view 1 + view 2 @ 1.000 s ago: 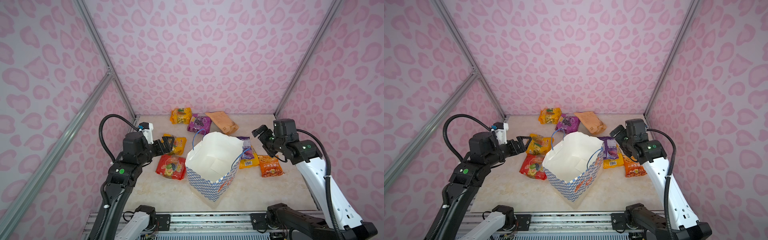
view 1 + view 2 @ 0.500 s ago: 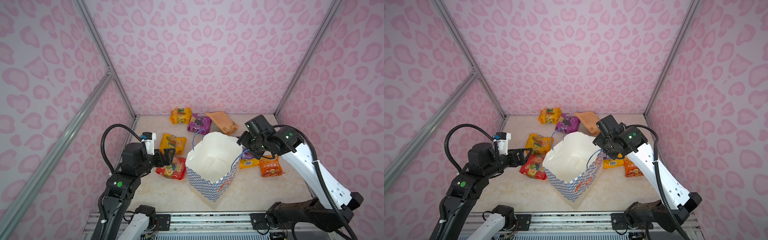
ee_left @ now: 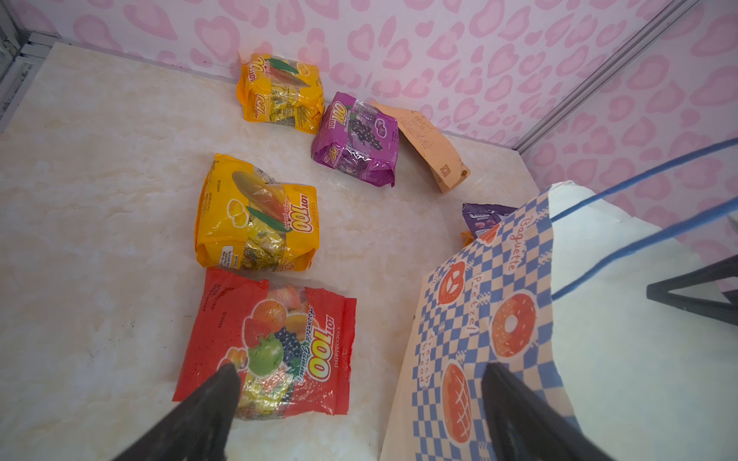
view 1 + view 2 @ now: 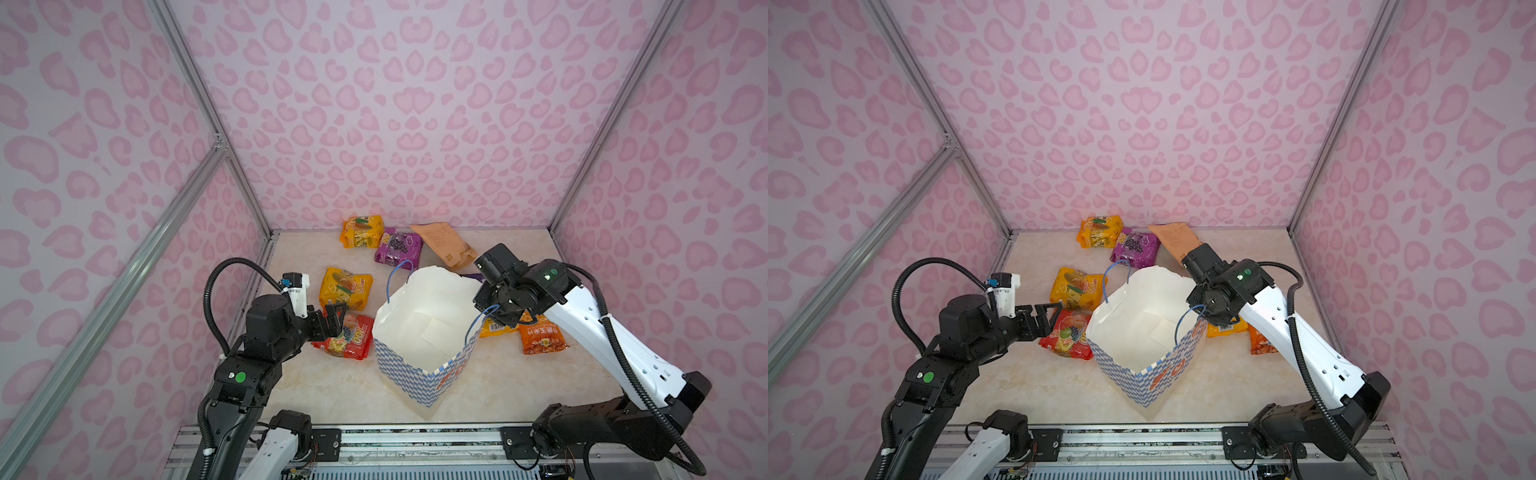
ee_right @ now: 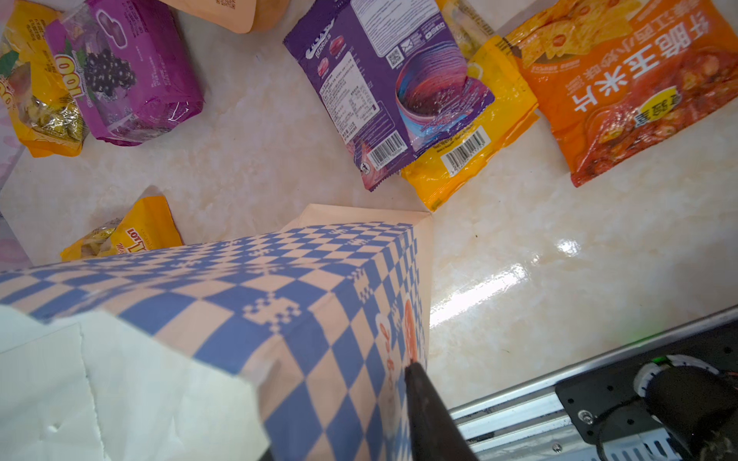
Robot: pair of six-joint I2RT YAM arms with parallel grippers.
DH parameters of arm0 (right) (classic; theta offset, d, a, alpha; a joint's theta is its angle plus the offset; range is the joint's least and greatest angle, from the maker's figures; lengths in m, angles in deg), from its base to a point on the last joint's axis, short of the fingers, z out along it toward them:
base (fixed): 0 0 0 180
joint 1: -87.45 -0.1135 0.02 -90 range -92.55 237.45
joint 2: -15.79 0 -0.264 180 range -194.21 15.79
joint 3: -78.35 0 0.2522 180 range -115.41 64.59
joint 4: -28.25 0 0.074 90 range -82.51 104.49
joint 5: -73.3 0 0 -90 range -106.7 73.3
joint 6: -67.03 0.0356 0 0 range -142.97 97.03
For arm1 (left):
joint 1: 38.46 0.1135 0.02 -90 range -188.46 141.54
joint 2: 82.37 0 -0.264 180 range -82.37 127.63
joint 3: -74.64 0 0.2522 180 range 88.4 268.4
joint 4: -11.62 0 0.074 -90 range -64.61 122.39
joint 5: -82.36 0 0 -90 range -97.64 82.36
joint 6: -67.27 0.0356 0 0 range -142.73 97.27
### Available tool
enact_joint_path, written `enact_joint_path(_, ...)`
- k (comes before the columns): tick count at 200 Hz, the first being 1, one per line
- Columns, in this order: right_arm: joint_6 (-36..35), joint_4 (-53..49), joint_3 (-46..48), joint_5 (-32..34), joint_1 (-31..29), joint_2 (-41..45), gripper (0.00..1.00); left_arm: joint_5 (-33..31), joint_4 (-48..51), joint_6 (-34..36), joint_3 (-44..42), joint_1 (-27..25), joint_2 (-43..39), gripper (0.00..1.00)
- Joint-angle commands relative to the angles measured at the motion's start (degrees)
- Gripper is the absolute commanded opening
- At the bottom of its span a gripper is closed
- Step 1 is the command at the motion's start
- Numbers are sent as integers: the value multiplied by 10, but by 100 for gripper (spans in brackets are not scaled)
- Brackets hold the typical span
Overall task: Place the snacks into the paper bag
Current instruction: 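Grasp the checkered paper bag rim with the right gripper while left hovers, then lift the paper bag with the right gripper toward the far corner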
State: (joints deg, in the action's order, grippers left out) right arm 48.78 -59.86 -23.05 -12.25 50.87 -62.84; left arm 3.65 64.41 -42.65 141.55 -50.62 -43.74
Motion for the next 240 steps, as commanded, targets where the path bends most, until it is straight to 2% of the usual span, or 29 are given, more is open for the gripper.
enact_joint_path(1, -4, 3, -3, 11, 0, -2, 29, -13, -16, 3, -7, -1, -6, 97)
enact_joint_path(78, -21, 13, -41, 14, 0, -11, 0, -36, -31, 2, -42, -1, -24, 97)
enact_joint_path(108, -31, 26, -72, 13, 0, -21, 0, -42, -37, 1, -55, -1, -25, 97)
enact_joint_path(140, -39, 38, -158, 13, 16, -51, 0, -54, -45, -3, -73, -1, -24, 97)
enact_joint_path(179, -41, 130, -236, -47, 87, -73, 0, -71, -53, -4, -97, -1, -28, 97)
enact_joint_path(218, -39, 116, -385, -106, 154, -145, 0, -84, -54, -5, -107, -1, -36, 97)
enact_joint_path(240, -29, 149, -412, -127, 221, -155, 0, -85, -56, -3, -108, -1, -30, 97)
